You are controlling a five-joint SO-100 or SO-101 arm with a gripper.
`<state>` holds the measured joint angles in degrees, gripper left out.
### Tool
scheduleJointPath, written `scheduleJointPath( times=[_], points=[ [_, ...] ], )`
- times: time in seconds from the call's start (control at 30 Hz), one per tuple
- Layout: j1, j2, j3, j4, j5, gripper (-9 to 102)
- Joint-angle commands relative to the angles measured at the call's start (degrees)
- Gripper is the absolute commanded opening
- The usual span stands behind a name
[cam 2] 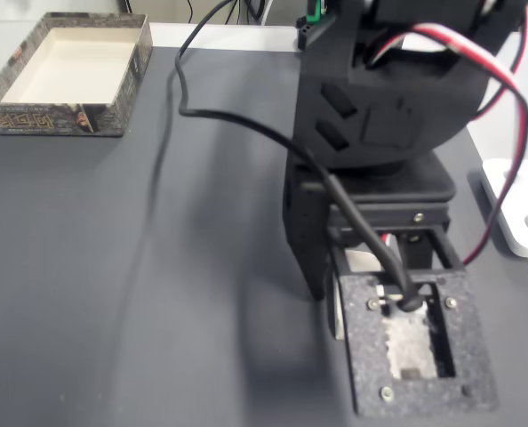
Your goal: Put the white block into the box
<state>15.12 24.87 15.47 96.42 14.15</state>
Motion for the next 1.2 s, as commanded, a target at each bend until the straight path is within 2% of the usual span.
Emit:
scheduleJointPath(
  times=[0.0, 1.17],
  points=[
    [-0.3, 1.0, -3.6, -0.8, 0.7, 30],
    [-1.0, 1.0, -4.1, -0.6, 0.7, 24]
  ],
)
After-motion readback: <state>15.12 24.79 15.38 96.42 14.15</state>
